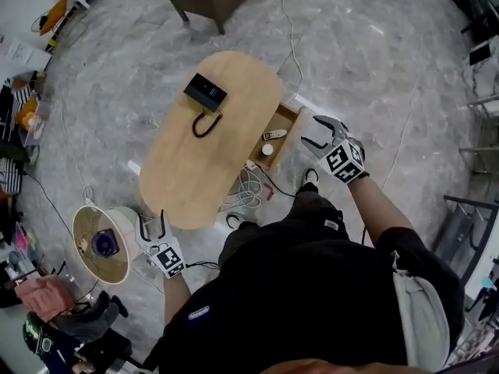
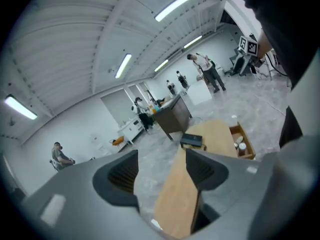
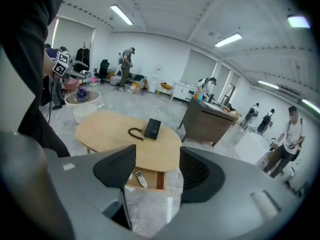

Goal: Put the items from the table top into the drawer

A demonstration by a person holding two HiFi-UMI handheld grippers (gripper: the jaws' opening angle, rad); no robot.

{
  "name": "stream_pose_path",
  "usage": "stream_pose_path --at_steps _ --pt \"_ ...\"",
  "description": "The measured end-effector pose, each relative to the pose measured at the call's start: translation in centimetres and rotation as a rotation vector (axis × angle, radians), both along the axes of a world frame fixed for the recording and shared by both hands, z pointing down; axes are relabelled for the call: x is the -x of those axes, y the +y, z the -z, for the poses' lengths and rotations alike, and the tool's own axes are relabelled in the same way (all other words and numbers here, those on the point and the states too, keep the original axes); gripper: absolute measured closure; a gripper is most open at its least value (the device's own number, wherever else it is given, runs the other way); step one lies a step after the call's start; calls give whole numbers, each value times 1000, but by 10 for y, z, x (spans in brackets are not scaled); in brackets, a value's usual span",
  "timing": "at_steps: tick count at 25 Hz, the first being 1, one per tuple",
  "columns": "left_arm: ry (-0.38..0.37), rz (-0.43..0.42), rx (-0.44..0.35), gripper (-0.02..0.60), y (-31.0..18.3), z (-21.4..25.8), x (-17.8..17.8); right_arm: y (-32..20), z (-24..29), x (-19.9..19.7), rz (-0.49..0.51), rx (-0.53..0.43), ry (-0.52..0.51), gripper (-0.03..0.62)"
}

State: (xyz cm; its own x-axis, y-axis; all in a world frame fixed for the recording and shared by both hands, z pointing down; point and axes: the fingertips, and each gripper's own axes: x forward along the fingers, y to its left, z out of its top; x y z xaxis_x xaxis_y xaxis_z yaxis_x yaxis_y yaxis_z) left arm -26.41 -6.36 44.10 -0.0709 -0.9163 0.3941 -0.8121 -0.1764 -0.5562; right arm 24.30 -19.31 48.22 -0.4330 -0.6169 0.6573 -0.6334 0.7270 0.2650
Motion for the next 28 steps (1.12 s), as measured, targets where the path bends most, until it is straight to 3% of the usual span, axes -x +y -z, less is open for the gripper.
stream_pose_path --at_steps 4,9,19,28 --pt "73 -7 -180 275 -21 83 -19 1 73 19 -2 -87 -123 293" --pt "213 -22 -333 275 -34 156 -56 3 144 59 75 -174 -273 299" --pt "294 -42 -379 275 -37 216 -97 -6 240 107 185 -273 -448 313" --pt "343 -21 -457 275 -4 243 -53 22 296 198 340 -329 -539 316"
